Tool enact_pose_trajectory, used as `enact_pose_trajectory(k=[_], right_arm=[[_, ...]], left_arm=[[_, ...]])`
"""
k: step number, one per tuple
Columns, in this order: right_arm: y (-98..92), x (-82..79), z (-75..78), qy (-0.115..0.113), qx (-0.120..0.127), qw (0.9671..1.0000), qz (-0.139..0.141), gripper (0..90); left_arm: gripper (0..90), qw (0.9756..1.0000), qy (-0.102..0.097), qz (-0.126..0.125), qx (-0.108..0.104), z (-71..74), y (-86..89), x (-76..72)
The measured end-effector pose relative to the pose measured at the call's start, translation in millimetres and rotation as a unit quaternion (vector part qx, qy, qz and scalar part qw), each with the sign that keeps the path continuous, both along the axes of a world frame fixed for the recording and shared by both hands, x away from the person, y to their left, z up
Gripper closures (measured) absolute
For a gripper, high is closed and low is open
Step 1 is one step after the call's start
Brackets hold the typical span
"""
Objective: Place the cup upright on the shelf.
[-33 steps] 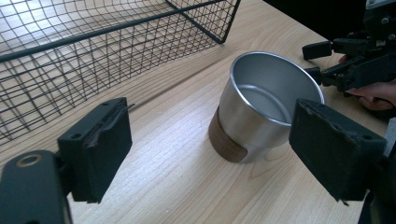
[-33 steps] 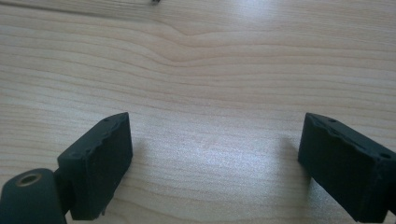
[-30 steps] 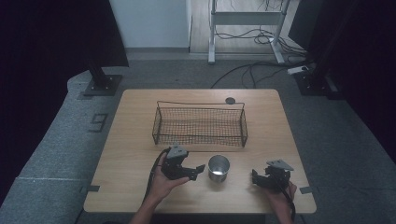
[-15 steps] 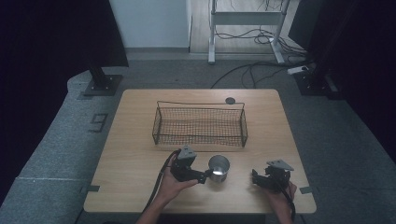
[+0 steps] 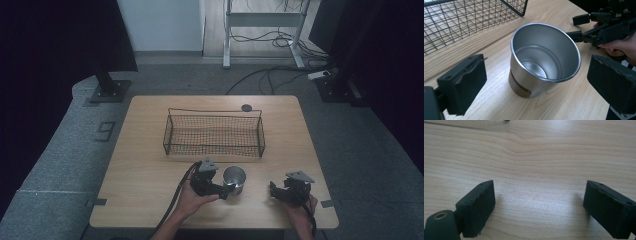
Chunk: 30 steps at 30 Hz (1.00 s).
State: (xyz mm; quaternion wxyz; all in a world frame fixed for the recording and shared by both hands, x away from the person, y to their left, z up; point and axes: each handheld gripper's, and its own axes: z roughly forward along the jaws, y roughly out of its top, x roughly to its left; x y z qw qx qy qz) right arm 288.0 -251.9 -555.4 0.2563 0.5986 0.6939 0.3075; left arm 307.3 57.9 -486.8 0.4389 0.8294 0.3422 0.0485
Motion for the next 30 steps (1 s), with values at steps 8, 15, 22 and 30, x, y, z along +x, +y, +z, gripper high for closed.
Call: enact_pose_trajectory(k=[8, 15, 22, 30], right_arm=[[0.0, 0.0, 0.0, 0.0, 0.0, 1.0, 0.0, 10.3], [0.0, -0.1, 0.0, 0.0, 0.0, 1.0, 0.0, 10.5], [-0.1, -0.1, 0.0, 0.0, 0.0, 1.0, 0.0, 10.5], [0.0, -0.1, 0.0, 0.0, 0.0, 1.0, 0.0, 10.5]], left_arm=[[1.4, 0.9999, 0.006, -0.005, 0.009, -5.5, -11.1, 1.4], [0.9, 0.9999, 0.007, -0.002, 0.014, -9.5, -19.6, 3.4], [0.9, 0.9996, 0.007, -0.004, 0.026, -16.8, -29.3, 5.9], [2.9, 0.9996, 0.005, -0.001, 0.028, -22.8, -35.4, 10.1]])
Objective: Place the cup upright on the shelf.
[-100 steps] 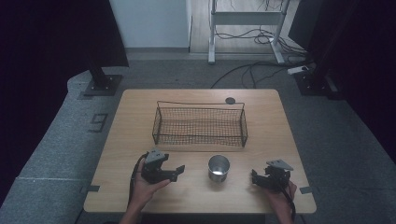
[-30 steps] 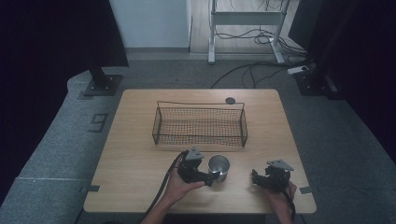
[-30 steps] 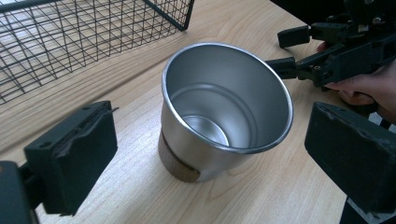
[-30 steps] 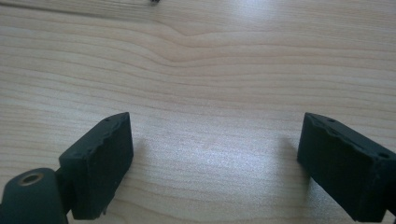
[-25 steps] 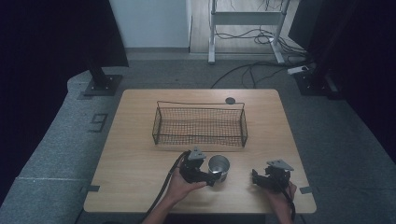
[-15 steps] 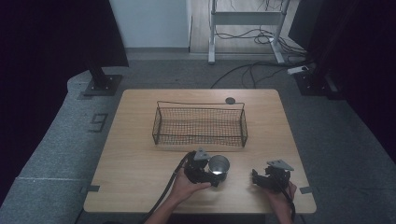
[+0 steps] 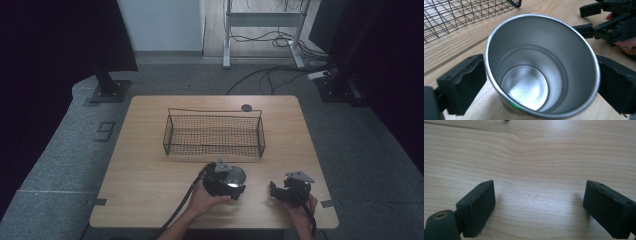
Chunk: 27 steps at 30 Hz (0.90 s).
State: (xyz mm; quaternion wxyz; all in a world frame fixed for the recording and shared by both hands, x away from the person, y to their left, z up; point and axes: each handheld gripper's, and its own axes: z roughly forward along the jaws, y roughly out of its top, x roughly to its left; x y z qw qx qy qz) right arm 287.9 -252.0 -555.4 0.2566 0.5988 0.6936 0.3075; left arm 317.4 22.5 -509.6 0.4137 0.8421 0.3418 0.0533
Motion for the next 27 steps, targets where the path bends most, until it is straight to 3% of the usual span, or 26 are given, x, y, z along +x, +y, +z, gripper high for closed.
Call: enact_pose_trajectory(k=[7, 22, 27], right_arm=[[0.0, 0.0, 0.0, 0.0, 0.0, 1.0, 0.0, 10.5], [0.0, 0.0, 0.0, 0.0, 0.0, 1.0, 0.0, 10.5], [0.0, 0.0, 0.0, 0.0, 0.0, 1.0, 0.0, 10.4]], left_arm=[[10.9, 0.9999, -0.009, -0.002, -0.006, -2.9, -3.7, 0.2], [12.0, 0.9996, -0.029, -0.005, -0.003, -3.0, -1.6, -1.1], [12.0, 0.9993, -0.033, -0.006, -0.017, 4.8, 5.5, -1.9]])
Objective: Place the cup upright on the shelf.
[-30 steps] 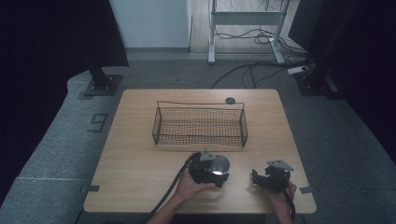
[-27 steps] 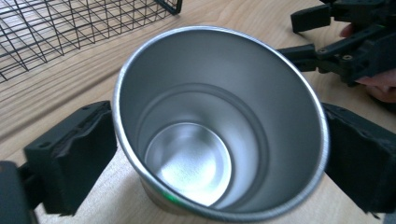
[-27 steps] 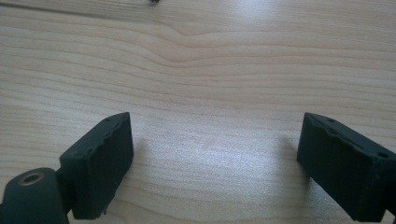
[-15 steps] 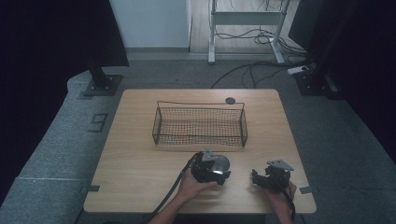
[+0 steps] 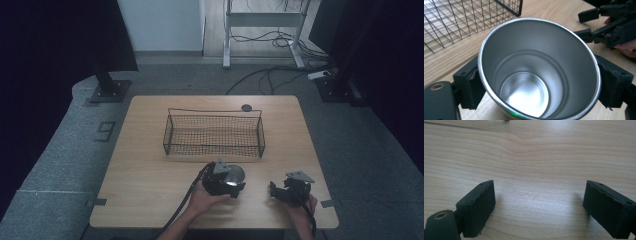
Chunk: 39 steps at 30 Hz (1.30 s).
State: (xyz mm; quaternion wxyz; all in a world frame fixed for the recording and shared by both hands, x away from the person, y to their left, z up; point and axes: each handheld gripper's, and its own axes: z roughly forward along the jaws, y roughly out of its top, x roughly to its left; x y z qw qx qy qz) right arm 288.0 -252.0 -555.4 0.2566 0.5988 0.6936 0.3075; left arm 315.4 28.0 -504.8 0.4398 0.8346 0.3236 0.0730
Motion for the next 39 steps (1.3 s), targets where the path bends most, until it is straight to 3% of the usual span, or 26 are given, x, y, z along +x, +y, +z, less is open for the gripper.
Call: enact_pose_trajectory(k=[8, 23, 39], right_arm=[[0.0, 0.0, 0.0, 0.0, 0.0, 1.0, 0.0, 10.5], [-0.1, 0.0, 0.0, 0.0, 0.0, 1.0, -0.001, 10.7], [-0.8, 0.5, -0.1, -0.001, 0.0, 1.0, 0.0, 10.7]], left_arm=[[12.1, 1.0, -0.001, 0.004, -0.009, 10.4, 12.2, 0.6], [12.3, 0.9999, -0.003, 0.013, -0.005, 25.3, 31.3, 0.2], [12.3, 0.9996, -0.021, 0.018, -0.011, 42.1, 41.7, 4.8]])
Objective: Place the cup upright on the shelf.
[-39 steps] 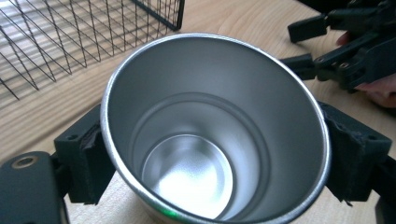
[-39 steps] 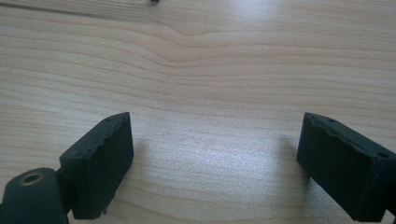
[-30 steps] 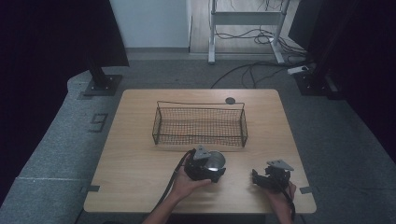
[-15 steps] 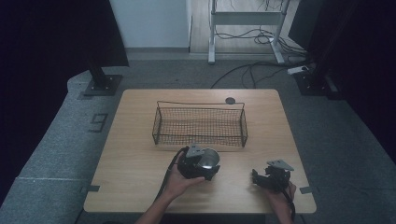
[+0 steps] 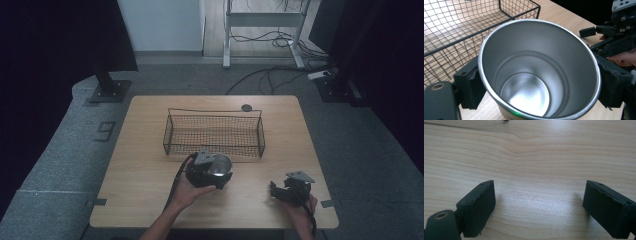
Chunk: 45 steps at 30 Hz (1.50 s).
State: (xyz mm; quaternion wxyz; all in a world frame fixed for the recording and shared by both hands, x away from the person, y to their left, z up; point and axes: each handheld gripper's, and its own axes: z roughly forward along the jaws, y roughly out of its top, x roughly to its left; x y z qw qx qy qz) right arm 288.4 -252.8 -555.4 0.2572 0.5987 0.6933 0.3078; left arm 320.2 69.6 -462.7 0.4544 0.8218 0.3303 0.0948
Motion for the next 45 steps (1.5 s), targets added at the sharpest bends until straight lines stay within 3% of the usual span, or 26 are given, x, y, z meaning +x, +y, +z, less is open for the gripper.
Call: enact_pose_trajectory(k=[10, 23, 37, 42, 45], right_arm=[[-0.4, 0.1, 0.0, 0.0, 0.0, 1.0, 0.001, 10.8], [-0.7, 0.3, 0.0, -0.001, 0.001, 1.0, 0.0, 10.8], [-0.7, 0.3, 0.0, -0.001, 0.001, 1.0, 0.0, 10.8], [-0.7, 0.3, 0.0, 0.0, 0.001, 1.0, 0.0, 10.8], [-0.6, 0.3, 0.0, 0.0, 0.001, 1.0, 0.0, 10.8]], left_arm=[[12.4, 0.9999, -0.006, 0.01, -0.01, 2.5, 5.8, 4.3], [12.5, 0.9998, -0.021, 0.003, -0.003, 9.8, 3.3, 8.4], [12.8, 0.9997, -0.024, 0.005, -0.003, 12.1, 6.7, 15.7], [15.4, 0.9994, -0.027, 0.009, -0.017, 16.0, 11.6, 18.3], [15.4, 0.9995, -0.027, 0.007, -0.014, 14.1, 11.4, 20.2]])
